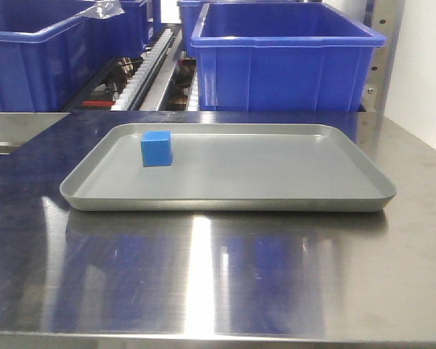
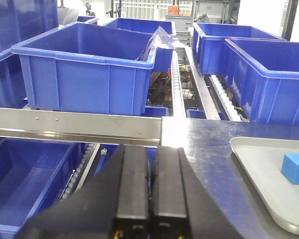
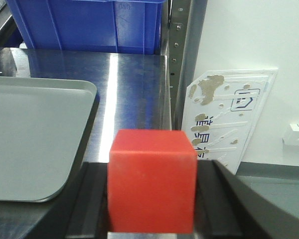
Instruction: Sort and place red and blue blocks on shelf
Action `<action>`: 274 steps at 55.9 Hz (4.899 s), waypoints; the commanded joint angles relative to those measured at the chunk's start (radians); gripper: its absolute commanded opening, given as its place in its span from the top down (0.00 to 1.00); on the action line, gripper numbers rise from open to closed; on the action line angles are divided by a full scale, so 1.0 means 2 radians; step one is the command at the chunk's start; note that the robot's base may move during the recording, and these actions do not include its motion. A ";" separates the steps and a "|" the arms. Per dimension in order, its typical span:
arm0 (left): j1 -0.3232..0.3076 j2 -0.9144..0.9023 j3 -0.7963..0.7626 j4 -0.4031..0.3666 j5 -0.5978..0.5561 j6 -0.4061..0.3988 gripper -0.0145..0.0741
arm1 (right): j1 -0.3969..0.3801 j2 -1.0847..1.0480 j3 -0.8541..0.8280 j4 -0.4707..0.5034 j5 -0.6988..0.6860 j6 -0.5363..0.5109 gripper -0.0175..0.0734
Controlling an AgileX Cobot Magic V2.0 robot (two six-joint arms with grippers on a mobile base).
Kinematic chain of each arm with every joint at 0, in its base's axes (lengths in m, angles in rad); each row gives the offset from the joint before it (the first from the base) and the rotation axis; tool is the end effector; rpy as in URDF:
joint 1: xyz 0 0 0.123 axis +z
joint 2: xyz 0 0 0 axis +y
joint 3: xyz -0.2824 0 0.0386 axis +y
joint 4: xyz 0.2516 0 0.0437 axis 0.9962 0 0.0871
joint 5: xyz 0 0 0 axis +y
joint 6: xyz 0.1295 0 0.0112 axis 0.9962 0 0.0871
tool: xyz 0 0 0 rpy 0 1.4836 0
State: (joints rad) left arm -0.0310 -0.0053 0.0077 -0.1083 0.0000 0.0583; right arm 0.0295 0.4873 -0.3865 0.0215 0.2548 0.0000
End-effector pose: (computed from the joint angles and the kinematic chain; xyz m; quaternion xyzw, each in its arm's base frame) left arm 0.0986 -0.0031 0.2141 -0.0064 0.6765 -0.0298 0.7358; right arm 0.1485 0.0051 0.2729 -0.0051 0.7953 0.0174 0.6059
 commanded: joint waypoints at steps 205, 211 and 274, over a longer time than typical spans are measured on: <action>-0.270 1.068 -0.990 0.115 0.572 -0.375 0.35 | -0.003 0.000 -0.015 0.000 -0.041 -0.003 0.36; -0.270 1.068 -0.990 0.115 0.572 -0.375 0.42 | -0.003 0.000 -0.015 0.000 -0.041 -0.003 0.36; -0.209 0.809 -0.742 -0.007 0.364 -0.109 0.49 | -0.003 0.000 -0.015 0.000 -0.041 -0.003 0.36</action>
State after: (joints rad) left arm -0.4849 1.7420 -1.5517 -0.0526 0.8586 -0.2669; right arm 0.0295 0.4873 -0.3865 0.0215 0.2554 0.0000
